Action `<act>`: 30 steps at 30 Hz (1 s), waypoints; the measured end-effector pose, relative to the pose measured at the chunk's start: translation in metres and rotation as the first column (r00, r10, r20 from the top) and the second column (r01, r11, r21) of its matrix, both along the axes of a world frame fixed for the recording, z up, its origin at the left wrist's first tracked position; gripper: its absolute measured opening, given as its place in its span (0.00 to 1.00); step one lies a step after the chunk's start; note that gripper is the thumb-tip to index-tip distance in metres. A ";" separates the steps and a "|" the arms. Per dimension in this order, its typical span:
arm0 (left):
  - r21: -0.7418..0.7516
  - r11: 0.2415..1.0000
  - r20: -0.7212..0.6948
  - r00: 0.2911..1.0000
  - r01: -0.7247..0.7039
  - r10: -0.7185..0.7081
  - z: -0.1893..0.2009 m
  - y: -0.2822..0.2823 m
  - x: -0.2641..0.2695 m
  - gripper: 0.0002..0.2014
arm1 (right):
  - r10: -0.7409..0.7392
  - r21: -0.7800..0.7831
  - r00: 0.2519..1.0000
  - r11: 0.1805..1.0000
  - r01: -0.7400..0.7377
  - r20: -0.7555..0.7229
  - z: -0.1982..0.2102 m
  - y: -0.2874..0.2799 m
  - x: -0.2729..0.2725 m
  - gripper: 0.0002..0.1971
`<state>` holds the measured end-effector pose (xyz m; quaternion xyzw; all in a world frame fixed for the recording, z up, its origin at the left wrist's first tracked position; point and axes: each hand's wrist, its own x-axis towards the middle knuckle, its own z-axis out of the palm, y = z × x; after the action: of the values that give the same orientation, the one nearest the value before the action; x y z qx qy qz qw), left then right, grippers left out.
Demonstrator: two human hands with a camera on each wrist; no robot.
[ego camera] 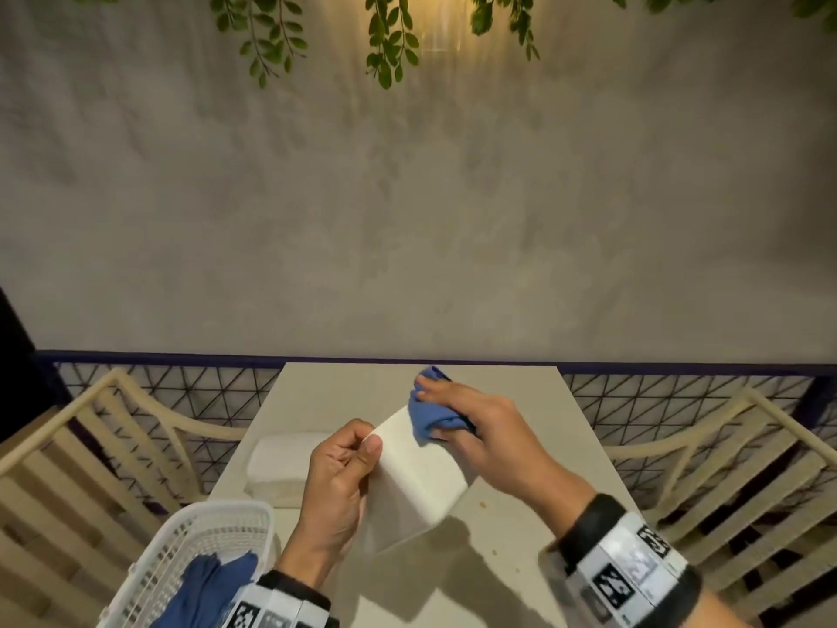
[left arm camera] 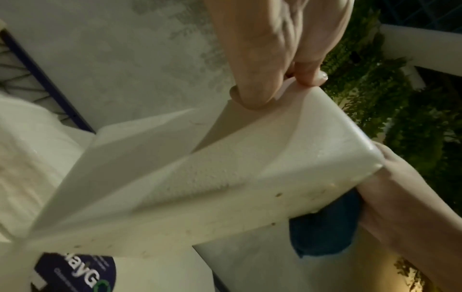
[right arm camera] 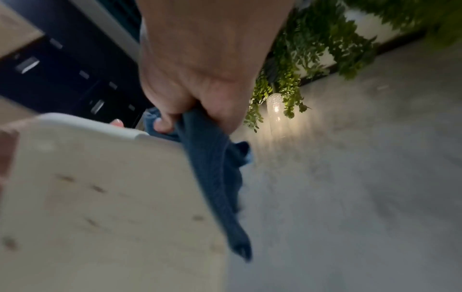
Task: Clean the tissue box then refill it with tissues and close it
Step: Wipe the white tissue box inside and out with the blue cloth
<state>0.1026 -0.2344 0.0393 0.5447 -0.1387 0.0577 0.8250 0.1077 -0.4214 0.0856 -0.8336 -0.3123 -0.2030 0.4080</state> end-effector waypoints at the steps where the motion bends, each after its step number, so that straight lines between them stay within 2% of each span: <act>1: -0.027 1.000 0.002 1.000 -0.006 0.006 0.001 -0.001 0.000 0.23 | 0.016 -0.004 1.000 1.000 -0.016 0.014 0.001 0.011 -0.005 0.19; 4: -0.074 0.997 0.007 1.000 0.002 -0.001 0.002 0.007 0.002 0.23 | 0.293 -0.183 0.955 0.942 -0.281 0.043 -0.008 0.012 -0.031 0.16; 5: -0.077 0.997 0.005 1.000 0.016 -0.016 0.002 0.009 0.001 0.24 | 0.325 -0.231 0.945 0.922 -0.311 0.025 -0.011 0.000 -0.033 0.15; 6: -0.072 0.997 0.003 1.000 0.031 -0.031 0.002 0.009 0.000 0.24 | 0.297 -0.234 0.955 0.930 -0.283 0.025 -0.014 -0.012 -0.027 0.16; 9: -0.038 0.999 -0.002 0.999 0.037 -0.037 0.002 0.002 -0.004 0.23 | -0.028 -0.069 0.999 0.997 0.031 0.045 -0.017 -0.021 -0.006 0.20; 11: -0.078 0.997 -0.001 1.000 0.009 -0.009 0.001 -0.002 -0.004 0.23 | -0.093 0.052 0.996 0.994 0.093 0.000 -0.017 -0.008 0.004 0.21; 13: -0.111 0.994 -0.009 1.000 -0.024 0.023 0.001 -0.001 -0.002 0.23 | -0.120 0.083 0.993 0.989 0.120 0.004 -0.016 0.009 0.002 0.22; 15: -0.112 0.993 -0.008 1.000 -0.022 0.021 0.000 -0.001 -0.003 0.23 | -0.100 0.048 0.994 0.994 0.098 0.038 -0.013 0.020 -0.011 0.21; 17: -0.115 0.993 0.000 1.000 0.012 -0.012 -0.002 -0.003 -0.004 0.21 | 0.087 -0.104 0.986 0.992 -0.073 0.140 -0.014 0.024 -0.028 0.19; 19: -0.117 0.992 0.000 0.999 0.045 -0.046 -0.003 -0.004 -0.006 0.21 | 0.273 -0.276 0.947 0.935 -0.221 0.167 -0.016 0.011 -0.034 0.19; 20: -0.111 0.993 -0.003 0.999 0.048 -0.049 -0.003 -0.005 -0.007 0.21 | 0.276 -0.283 0.949 0.932 -0.225 0.152 -0.014 0.003 -0.028 0.19; 23: -0.116 0.993 -0.012 0.999 0.031 -0.033 0.000 -0.008 -0.007 0.22 | -0.008 -0.056 0.997 0.998 0.013 0.079 -0.004 0.002 -0.014 0.21; 24: -0.127 0.992 -0.012 1.000 0.025 -0.026 0.002 -0.008 -0.005 0.22 | -0.020 -0.051 0.996 0.998 0.025 0.086 0.000 0.012 -0.017 0.21; 25: -0.144 0.989 -0.012 1.000 0.023 -0.025 0.003 -0.008 -0.004 0.21 | 0.050 -0.107 0.994 0.993 -0.040 0.098 0.000 0.019 -0.024 0.21; 27: -0.162 0.986 -0.011 0.999 0.030 -0.032 0.004 -0.004 -0.002 0.21 | 0.272 -0.305 0.953 0.927 -0.221 0.137 -0.006 0.020 -0.042 0.19; 28: -0.156 0.987 -0.012 0.999 0.031 -0.033 0.004 -0.002 -0.003 0.21 | 0.320 -0.354 0.939 0.899 -0.259 0.126 -0.007 0.009 -0.042 0.18; 29: -0.147 0.989 -0.010 1.000 0.027 -0.028 0.004 -0.002 -0.005 0.22 | 0.296 -0.341 0.948 0.909 -0.242 0.117 -0.006 -0.002 -0.036 0.18; 30: -0.136 0.990 -0.007 1.000 0.024 -0.025 0.005 -0.003 -0.005 0.22 | 0.193 -0.258 0.975 0.953 -0.160 0.108 -0.005 -0.011 -0.027 0.18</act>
<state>0.0974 -0.2371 0.0440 0.4857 -0.1375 0.0547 0.8615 0.0811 -0.4327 0.0808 -0.8314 -0.4348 -0.1800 0.2956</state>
